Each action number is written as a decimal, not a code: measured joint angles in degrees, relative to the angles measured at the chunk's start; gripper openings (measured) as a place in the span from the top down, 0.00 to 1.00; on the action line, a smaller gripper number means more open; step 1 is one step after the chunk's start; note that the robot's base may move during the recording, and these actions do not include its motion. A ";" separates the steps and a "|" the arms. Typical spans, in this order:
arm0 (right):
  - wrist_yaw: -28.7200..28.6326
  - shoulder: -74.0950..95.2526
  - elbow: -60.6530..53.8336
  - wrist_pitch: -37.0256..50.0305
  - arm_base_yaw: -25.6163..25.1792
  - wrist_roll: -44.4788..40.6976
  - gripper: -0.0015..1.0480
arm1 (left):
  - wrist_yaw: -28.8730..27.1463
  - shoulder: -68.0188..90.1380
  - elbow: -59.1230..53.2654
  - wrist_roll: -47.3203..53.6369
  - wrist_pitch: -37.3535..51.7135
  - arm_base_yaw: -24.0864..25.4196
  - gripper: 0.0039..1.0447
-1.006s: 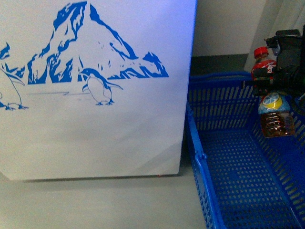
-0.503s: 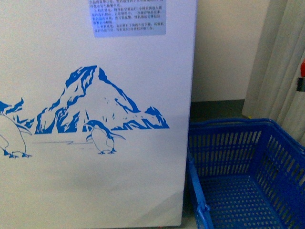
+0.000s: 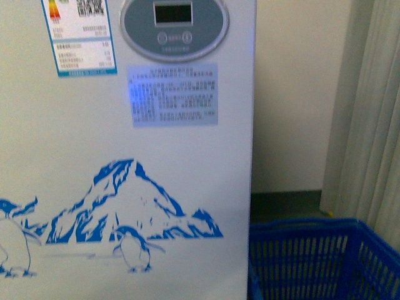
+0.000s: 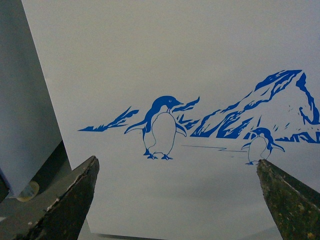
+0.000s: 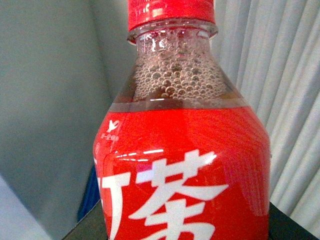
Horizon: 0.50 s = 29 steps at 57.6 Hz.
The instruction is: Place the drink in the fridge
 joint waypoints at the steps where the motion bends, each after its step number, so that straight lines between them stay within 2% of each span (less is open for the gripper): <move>1: -0.59 -2.19 -0.90 -1.03 -0.42 -0.09 0.61 | 0.00 0.00 0.00 0.00 0.00 0.00 0.08; 10: -7.87 -22.25 -9.94 -12.48 -5.70 -0.76 0.61 | 0.00 0.00 0.00 0.00 0.00 0.00 0.08; 17: -7.61 -33.92 -15.34 -20.44 -7.32 -1.99 0.61 | -0.02 0.00 0.00 0.00 0.00 0.00 0.08; 29: -7.37 -40.83 -18.93 -20.39 -6.78 -3.52 0.61 | 0.00 0.00 0.00 0.00 0.00 0.00 0.08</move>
